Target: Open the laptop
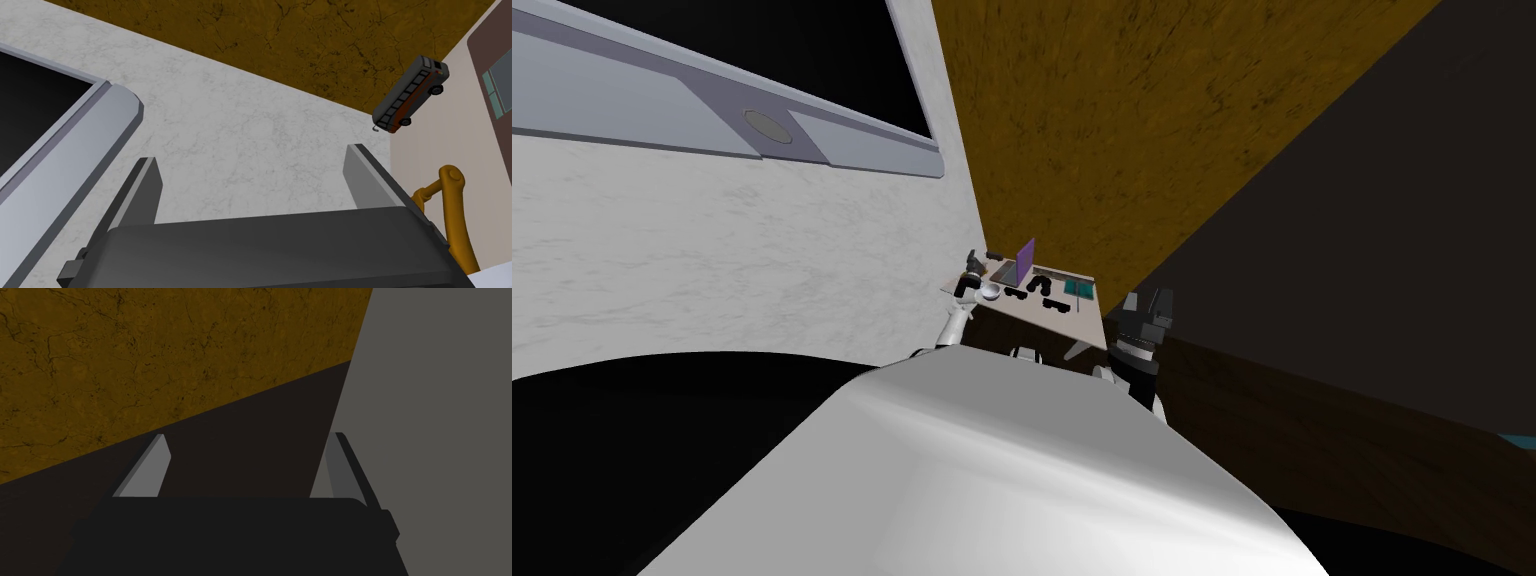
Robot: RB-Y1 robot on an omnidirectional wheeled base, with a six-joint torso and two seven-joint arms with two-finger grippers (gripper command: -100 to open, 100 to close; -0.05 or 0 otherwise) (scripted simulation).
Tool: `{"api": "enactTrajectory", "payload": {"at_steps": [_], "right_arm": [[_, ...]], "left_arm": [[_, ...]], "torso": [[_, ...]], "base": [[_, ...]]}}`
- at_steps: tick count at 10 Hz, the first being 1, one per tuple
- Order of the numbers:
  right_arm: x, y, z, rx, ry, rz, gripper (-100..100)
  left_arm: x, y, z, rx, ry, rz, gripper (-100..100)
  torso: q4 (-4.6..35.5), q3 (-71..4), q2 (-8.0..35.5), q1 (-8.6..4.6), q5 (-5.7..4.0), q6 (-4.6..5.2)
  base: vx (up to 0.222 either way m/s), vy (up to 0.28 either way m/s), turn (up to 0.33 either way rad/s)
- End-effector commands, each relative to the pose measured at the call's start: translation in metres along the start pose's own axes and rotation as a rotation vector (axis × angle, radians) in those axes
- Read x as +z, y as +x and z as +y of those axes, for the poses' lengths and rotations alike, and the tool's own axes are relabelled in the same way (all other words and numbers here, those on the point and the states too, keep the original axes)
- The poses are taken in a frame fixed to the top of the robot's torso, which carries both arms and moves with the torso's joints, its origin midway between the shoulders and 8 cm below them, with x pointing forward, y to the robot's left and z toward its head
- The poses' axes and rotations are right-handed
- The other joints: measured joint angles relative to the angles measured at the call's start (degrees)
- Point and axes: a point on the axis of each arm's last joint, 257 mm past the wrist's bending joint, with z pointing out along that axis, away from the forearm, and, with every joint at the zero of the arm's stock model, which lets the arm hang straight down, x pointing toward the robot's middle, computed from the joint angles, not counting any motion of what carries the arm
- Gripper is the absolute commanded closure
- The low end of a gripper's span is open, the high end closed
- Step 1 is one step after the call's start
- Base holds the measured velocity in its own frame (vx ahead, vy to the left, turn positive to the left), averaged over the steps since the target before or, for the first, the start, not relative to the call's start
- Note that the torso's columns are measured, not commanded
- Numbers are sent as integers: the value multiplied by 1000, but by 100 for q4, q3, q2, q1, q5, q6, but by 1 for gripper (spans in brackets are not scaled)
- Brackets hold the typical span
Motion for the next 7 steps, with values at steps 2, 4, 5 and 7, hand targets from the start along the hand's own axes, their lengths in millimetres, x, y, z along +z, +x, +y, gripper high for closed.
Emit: {"api": "enactTrajectory", "payload": {"at_steps": [2,4,5,7], "right_arm": [[0,0,0,0,0,0,0],[0,0,0,0,0,0,0],[0,0,0,0,0,0,0],[0,0,0,0,0,0,0]], "left_arm": [[24,3,22,-67,-63,-21,-100],[34,6,30,-98,-90,-28,-100],[34,5,38,-99,-106,-33,-100],[43,9,49,-131,-139,-41,-100]], "torso": [[1,1,2,0,0,1],[1,1,2,0,0,0],[1,1,1,-6,-2,2],[1,-1,-1,-4,-1,1]], "base": [[9,-42,7],[11,-44,10],[9,-46,4],[16,-50,10]]}}
